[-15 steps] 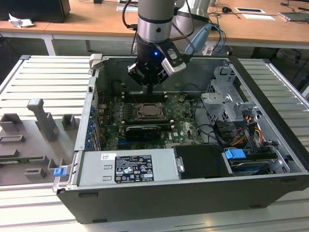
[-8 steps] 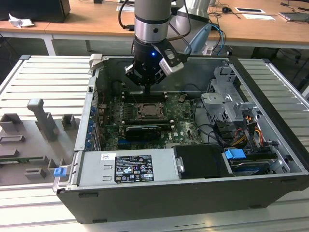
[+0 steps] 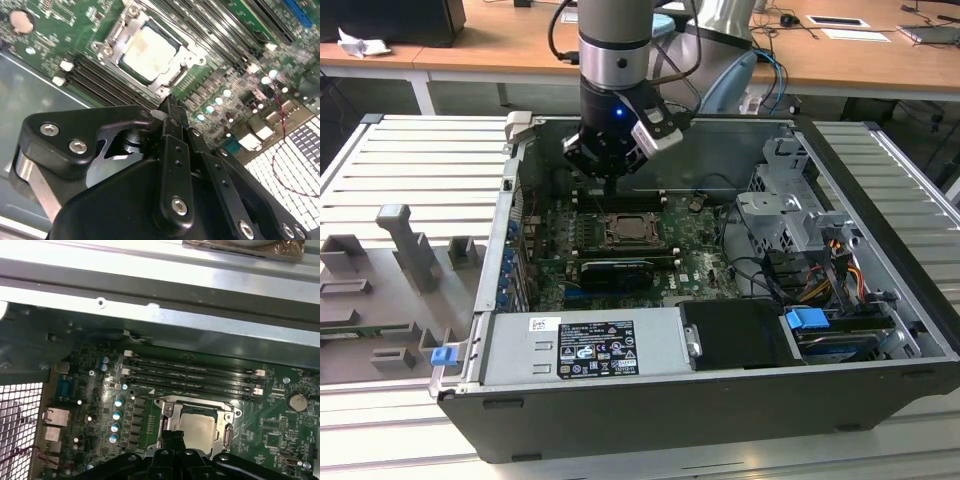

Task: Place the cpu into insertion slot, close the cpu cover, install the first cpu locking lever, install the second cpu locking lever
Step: 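Install the first cpu locking lever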

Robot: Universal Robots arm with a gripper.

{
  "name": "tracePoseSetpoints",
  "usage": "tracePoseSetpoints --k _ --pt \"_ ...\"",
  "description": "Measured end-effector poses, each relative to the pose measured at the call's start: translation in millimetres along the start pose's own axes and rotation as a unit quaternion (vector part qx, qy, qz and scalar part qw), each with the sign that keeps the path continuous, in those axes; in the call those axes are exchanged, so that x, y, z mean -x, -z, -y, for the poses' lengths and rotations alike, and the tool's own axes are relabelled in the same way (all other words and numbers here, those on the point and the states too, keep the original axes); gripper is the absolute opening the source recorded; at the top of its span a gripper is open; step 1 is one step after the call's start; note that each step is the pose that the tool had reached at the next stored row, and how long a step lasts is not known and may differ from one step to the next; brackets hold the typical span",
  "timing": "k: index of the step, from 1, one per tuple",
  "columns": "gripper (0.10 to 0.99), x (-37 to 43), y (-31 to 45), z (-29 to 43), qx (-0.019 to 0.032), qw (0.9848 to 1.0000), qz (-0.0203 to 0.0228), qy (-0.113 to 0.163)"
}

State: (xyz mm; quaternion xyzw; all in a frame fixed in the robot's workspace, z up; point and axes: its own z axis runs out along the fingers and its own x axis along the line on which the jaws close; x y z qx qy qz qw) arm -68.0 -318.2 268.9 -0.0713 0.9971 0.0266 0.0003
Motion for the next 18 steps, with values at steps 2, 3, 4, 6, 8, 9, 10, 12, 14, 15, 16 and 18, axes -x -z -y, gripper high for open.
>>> tracePoseSetpoints --k 2,3,4,6,8,9,10,12,14,15,16,18 --pt "0.106 -9.1 -0.7 -1.3 0.0 1.0 0.0001 0.0" --pt "0.106 -11.1 -1.0 -1.5 0.0 1.0 0.0001 0.001" --pt "0.106 -15.0 -1.4 -1.9 0.0 1.0 0.0 0.003" --pt "0.106 -21.2 -1.8 -2.8 0.0 1.0 -0.0001 0.004" --pt "0.106 -28.2 -2.1 -3.8 0.0 1.0 -0.0001 0.004" --pt "0.106 -30.7 -2.4 -4.2 0.0 1.0 0.0 0.004" --pt "0.106 -31.6 -3.0 -4.4 0.0 1.0 0.0003 0.0" --pt "0.106 -31.8 -3.4 -4.4 -0.0001 0.9999 0.0008 -0.011" --pt "0.106 -34.2 -3.8 -4.7 0.0002 0.9999 0.0012 -0.017" --pt "0.106 -35.1 -3.9 -4.8 0.0003 0.9999 0.0013 -0.017" --pt "0.106 -35.8 -3.9 -4.7 0.0003 0.9999 0.0012 -0.017" --pt "0.106 -37.4 -3.9 -4.9 0.0003 0.9999 0.0012 -0.017"
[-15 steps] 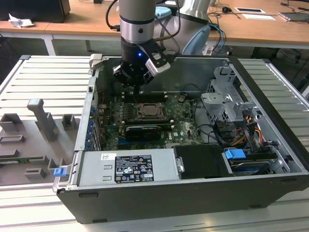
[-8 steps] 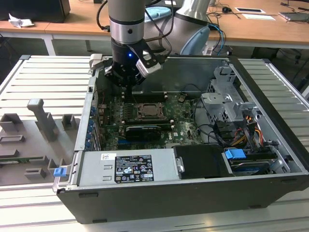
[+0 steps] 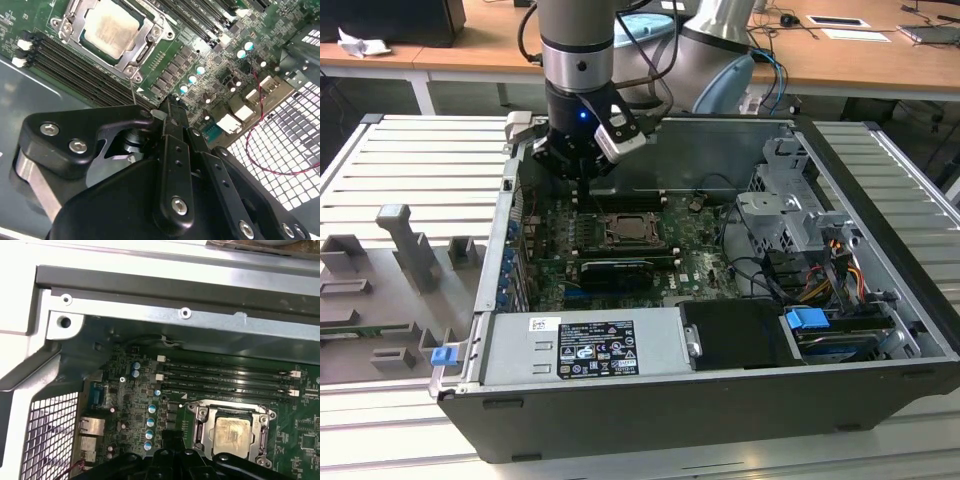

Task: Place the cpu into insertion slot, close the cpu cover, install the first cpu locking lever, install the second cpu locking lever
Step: 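Install the first cpu locking lever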

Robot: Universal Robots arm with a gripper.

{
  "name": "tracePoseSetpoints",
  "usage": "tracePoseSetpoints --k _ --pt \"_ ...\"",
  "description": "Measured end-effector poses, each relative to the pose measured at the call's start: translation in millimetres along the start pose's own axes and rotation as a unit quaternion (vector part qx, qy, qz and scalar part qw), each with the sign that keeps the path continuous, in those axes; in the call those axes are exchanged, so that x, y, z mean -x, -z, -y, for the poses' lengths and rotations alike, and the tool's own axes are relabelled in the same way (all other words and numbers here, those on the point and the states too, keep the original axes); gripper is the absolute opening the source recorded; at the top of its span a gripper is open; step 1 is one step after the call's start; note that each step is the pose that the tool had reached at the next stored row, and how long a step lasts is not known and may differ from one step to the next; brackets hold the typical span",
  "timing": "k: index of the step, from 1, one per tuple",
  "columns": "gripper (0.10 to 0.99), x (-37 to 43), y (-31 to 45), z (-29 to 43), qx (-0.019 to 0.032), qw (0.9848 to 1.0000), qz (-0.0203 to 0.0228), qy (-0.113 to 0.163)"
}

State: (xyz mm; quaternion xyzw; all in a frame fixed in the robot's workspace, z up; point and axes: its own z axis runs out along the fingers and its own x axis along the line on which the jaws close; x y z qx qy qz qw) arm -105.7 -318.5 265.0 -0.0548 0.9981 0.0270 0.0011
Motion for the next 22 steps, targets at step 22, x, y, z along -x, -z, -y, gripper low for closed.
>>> tracePoseSetpoints --k 22 --pt "0.106 -12.2 -5.7 -14.5 0.0007 1.0 0.0001 0.0"
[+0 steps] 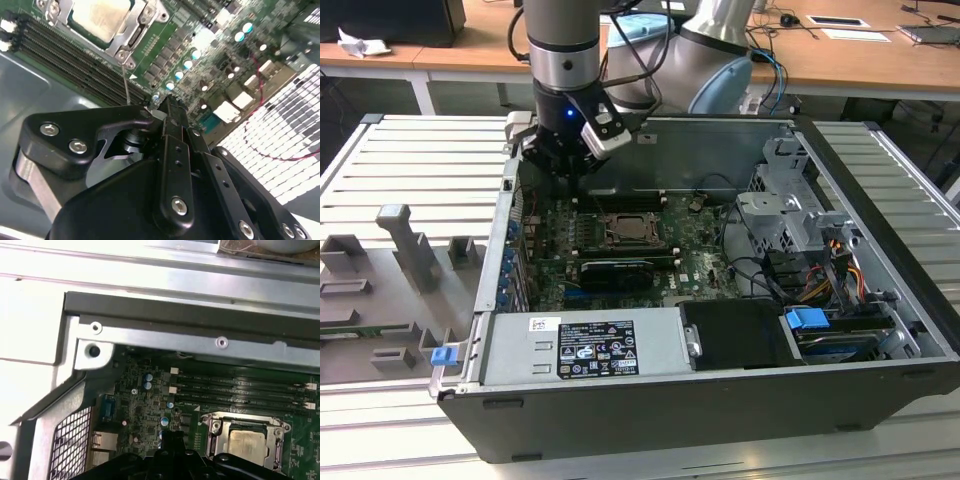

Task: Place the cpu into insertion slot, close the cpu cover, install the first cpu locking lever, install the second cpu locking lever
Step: 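Install the first cpu locking lever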

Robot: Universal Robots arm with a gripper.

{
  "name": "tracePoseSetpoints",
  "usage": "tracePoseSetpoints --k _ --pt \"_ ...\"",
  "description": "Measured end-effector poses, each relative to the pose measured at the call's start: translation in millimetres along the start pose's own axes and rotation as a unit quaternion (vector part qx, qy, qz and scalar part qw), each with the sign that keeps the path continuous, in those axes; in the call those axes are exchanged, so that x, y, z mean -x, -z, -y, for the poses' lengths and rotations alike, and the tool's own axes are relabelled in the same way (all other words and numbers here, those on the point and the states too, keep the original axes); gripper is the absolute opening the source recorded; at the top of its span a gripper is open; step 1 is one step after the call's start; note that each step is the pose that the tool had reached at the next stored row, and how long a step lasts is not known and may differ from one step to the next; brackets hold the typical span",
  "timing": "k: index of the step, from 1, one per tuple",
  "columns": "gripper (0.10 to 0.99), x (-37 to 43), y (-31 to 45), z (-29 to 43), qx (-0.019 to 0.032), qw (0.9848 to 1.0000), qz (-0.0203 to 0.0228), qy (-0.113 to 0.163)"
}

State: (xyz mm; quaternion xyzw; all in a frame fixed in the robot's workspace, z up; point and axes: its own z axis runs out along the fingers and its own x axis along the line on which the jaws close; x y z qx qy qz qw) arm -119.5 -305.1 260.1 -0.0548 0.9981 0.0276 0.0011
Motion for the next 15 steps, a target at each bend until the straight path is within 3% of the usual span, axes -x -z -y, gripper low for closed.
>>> tracePoseSetpoints --k 6,11,15 --pt "0.106 9.2 -4.0 -9.3 0.0 1.0 0.0004 -0.007" --pt "0.106 13.8 -3.9 -9.1 -0.0004 0.9999 0.0007 -0.013" --pt "0.106 25.5 -3.9 -7.8 -0.0006 0.9999 0.0009 -0.016"
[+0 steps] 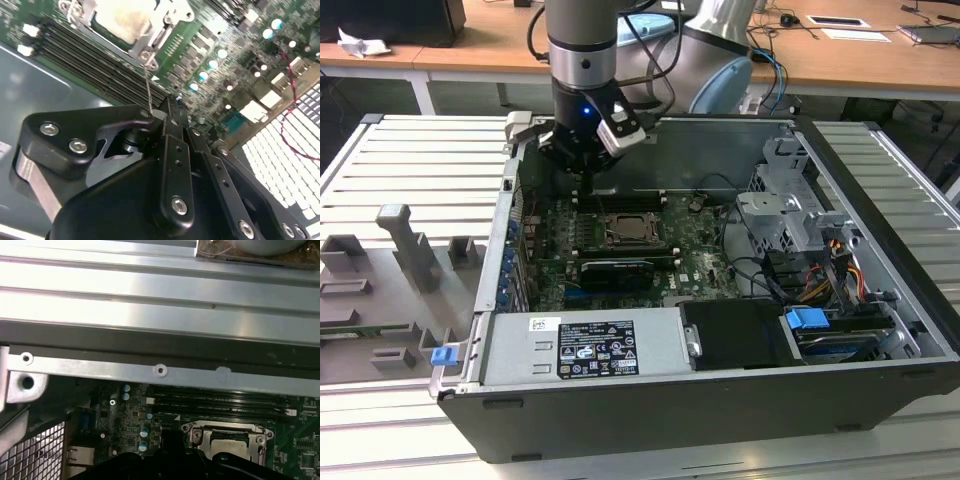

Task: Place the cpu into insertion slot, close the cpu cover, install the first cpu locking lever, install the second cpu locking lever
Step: 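Install the first cpu locking lever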

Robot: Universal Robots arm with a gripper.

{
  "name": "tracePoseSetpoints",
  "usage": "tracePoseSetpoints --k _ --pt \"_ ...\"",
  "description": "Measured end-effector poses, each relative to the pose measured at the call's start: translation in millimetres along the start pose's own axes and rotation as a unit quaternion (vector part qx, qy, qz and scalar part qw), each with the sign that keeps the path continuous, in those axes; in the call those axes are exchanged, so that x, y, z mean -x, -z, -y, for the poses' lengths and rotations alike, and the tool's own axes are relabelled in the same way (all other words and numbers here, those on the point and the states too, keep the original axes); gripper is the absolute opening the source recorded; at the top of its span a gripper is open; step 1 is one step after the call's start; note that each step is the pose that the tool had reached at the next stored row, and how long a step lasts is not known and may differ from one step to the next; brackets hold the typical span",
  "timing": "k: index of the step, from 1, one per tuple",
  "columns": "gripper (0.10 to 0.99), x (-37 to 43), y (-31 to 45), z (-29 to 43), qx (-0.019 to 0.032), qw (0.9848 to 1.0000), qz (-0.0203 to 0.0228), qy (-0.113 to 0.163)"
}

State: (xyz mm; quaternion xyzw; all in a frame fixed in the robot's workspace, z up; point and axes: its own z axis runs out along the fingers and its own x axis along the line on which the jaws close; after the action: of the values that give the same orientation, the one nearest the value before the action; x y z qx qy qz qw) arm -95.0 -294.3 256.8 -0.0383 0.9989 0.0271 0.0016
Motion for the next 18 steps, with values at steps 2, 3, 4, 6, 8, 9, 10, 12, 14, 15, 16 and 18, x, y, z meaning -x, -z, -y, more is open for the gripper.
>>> tracePoseSetpoints --k 2,3,4,6,8,9,10,12,14,15,16,18 --pt "0.106 4.9 0.0 0.4 -0.0001 1.0 0.0 -0.001" --pt "0.106 7.0 0.0 0.5 -0.0001 1.0 0.0001 -0.002" --pt "0.106 10.2 -0.1 0.8 -0.0001 1.0 0.0001 -0.003" --pt "0.106 15.1 -0.7 1.2 -0.0001 1.0 0.0002 -0.005" --pt "0.106 19.7 -1.5 1.6 -0.0001 1.0 0.0003 -0.007" --pt "0.106 21.3 -1.8 1.7 -0.0001 1.0 0.0004 -0.008" --pt "0.106 22.8 -2.1 1.9 -0.0001 1.0 0.0004 -0.009" --pt "0.106 26.5 -2.6 2.2 -0.0001 0.9999 0.0005 -0.011" --pt "0.106 31.8 -3.4 2.6 -0.0001 0.9999 0.0006 -0.012" --pt "0.106 35.5 -4.4 2.9 -0.0001 0.9999 0.0007 -0.013" --pt "0.106 37.7 -4.9 3.2 0.0003 0.9999 0.0008 -0.014" --pt "0.106 42.1 -6.3 3.6 0.0183 0.9997 0.002 -0.017"
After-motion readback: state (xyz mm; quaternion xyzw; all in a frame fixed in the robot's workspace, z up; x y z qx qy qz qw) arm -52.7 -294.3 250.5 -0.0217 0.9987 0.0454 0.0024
